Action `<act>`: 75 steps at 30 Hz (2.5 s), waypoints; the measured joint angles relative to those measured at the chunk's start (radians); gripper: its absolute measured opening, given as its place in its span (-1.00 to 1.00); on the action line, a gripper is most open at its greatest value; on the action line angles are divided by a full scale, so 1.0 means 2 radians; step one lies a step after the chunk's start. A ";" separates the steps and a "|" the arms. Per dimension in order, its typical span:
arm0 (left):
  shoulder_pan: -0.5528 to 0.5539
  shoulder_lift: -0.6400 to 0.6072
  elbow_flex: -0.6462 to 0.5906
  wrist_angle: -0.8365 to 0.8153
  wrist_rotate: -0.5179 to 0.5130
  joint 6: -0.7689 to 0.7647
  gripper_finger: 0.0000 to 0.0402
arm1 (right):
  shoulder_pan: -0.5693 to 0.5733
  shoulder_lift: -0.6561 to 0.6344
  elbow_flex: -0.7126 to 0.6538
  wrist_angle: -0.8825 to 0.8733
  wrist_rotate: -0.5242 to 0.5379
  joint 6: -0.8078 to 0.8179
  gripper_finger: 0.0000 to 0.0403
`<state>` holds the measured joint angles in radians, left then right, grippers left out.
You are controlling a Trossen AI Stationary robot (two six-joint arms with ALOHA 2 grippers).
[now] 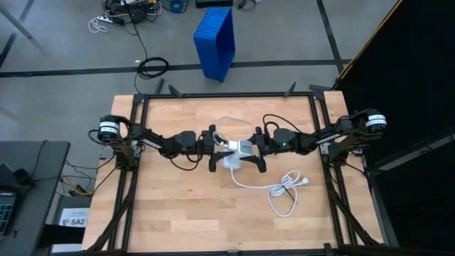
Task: Insert USB
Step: Insert the charger adapter with cable into the outlet extension
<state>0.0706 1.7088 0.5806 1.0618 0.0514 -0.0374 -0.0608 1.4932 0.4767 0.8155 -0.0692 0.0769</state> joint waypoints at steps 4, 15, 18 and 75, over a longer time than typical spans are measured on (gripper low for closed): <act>0.004 -0.007 0.001 -0.011 0.002 0.002 -0.10 | 0.000 -0.017 0.000 -0.013 0.002 0.001 0.29; 0.004 -0.046 0.001 -0.081 -0.004 0.023 -0.08 | 0.014 -0.098 0.002 -0.155 0.035 0.019 0.29; 0.004 -0.062 0.001 -0.113 -0.004 0.030 -0.08 | 0.026 -0.112 0.002 -0.178 0.048 0.019 0.29; 0.004 -0.146 0.001 -0.270 -0.003 0.045 -0.08 | 0.059 -0.183 0.039 -0.355 0.112 0.056 0.74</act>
<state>0.0784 1.4175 0.5831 0.5209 0.0458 0.0517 0.0571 1.1267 0.5545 0.1064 0.1539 0.1879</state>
